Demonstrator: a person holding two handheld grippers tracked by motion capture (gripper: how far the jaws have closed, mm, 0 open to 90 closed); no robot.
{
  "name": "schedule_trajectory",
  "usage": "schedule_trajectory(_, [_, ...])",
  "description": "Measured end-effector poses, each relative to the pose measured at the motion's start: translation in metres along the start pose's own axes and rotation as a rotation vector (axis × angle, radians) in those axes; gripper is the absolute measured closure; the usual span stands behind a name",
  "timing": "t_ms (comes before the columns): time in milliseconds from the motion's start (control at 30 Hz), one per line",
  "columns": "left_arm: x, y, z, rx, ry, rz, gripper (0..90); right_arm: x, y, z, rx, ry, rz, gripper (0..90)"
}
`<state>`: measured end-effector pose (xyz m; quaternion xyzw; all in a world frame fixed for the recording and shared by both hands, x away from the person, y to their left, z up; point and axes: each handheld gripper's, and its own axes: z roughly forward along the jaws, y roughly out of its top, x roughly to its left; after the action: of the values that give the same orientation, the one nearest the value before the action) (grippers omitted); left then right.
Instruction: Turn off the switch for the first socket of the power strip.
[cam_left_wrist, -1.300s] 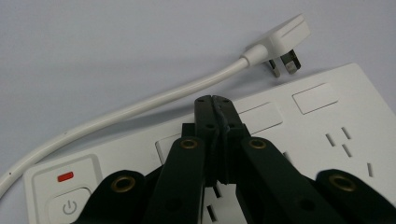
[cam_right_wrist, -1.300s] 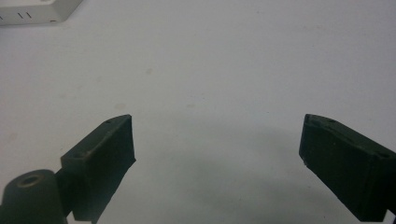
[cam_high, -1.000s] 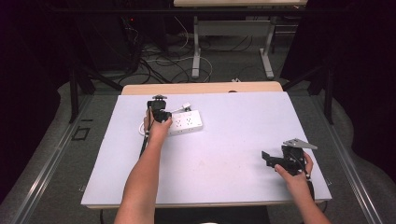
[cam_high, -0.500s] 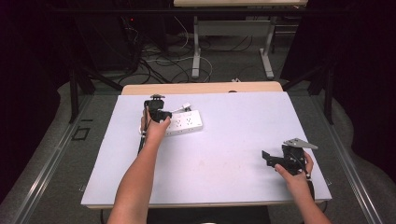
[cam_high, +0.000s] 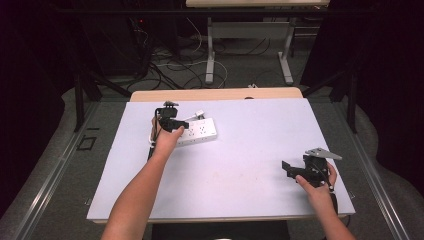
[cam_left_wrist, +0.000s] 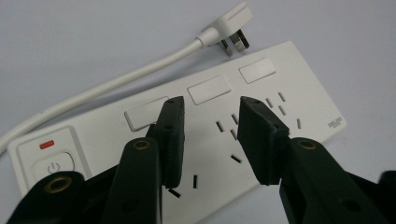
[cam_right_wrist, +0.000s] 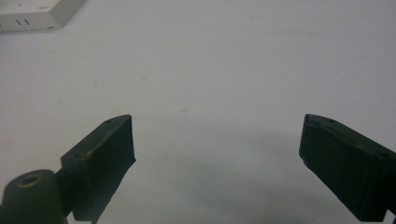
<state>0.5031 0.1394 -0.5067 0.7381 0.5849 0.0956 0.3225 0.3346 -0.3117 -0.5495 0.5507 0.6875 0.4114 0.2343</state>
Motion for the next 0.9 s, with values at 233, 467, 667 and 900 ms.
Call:
schedule_trajectory(233, [-0.007, -0.003, -0.007, 0.035, -0.016, 0.056, 55.7, 0.000, 0.000, 0.000, -0.001, 0.003, -0.005, 9.8])
schedule_trajectory(467, [-0.012, -0.009, -0.016, 0.042, -0.045, 0.065, 52.2, 0.001, 0.000, 0.000, -0.010, -0.004, -0.006, 9.8])
schedule_trajectory(667, [-0.014, -0.020, -0.021, 0.035, -0.061, 0.077, 48.5, 0.001, 0.000, -0.001, -0.004, 0.006, -0.012, 10.1])
schedule_trajectory(900, [-0.020, -0.032, -0.034, -0.001, -0.128, 0.107, 40.8, 0.002, 0.000, -0.001, -0.002, 0.008, -0.016, 10.2])
